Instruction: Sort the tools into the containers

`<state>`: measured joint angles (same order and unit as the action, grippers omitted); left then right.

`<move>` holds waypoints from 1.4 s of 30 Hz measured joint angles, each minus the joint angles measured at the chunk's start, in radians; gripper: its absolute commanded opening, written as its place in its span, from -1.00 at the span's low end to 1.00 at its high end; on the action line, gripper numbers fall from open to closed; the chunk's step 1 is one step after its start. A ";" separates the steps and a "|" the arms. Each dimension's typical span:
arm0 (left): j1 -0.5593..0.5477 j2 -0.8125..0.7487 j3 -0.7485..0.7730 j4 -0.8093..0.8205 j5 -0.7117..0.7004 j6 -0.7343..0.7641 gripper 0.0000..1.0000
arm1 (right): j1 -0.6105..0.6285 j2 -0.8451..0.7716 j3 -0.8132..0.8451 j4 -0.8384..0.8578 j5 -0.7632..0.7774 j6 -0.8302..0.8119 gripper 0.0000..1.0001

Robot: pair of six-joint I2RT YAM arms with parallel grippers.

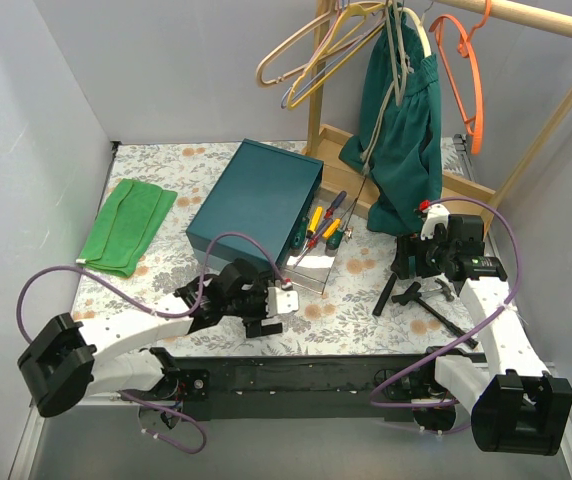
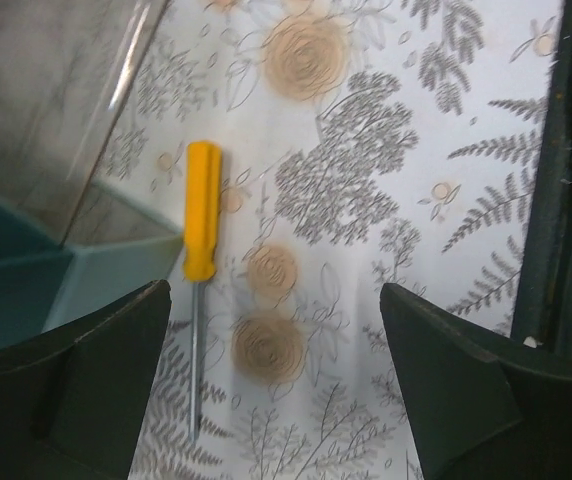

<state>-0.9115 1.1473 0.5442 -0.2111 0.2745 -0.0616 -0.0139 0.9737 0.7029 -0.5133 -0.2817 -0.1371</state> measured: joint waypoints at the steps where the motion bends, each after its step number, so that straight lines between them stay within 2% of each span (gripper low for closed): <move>1: 0.012 -0.020 -0.001 -0.016 -0.011 -0.007 0.67 | 0.000 0.000 0.000 0.000 0.000 -0.001 0.75; 9: 0.150 -0.126 -0.057 -0.093 -0.037 -0.021 0.54 | 0.000 0.000 0.000 0.000 0.006 -0.002 0.75; 17: 0.249 0.006 -0.064 -0.093 -0.015 -0.002 0.57 | 0.000 0.016 0.000 -0.001 0.006 -0.001 0.75; 24: 0.258 0.048 -0.057 -0.050 0.016 0.008 0.59 | 0.000 0.020 0.000 -0.002 0.007 -0.001 0.76; 31: 0.259 0.050 -0.057 -0.052 0.039 0.024 0.71 | 0.000 0.020 0.000 -0.002 0.013 -0.002 0.76; 37: 0.268 0.123 -0.011 -0.119 0.140 0.038 0.71 | -0.013 0.020 0.000 -0.002 0.018 -0.002 0.77; 42: 0.275 0.129 -0.006 -0.128 0.168 0.064 0.67 | -0.020 0.020 0.000 -0.005 0.018 -0.002 0.77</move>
<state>-0.6369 1.2766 0.5377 -0.3389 0.4423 0.0025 -0.0338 0.9939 0.7029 -0.5182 -0.2634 -0.1394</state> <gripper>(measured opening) 0.851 0.883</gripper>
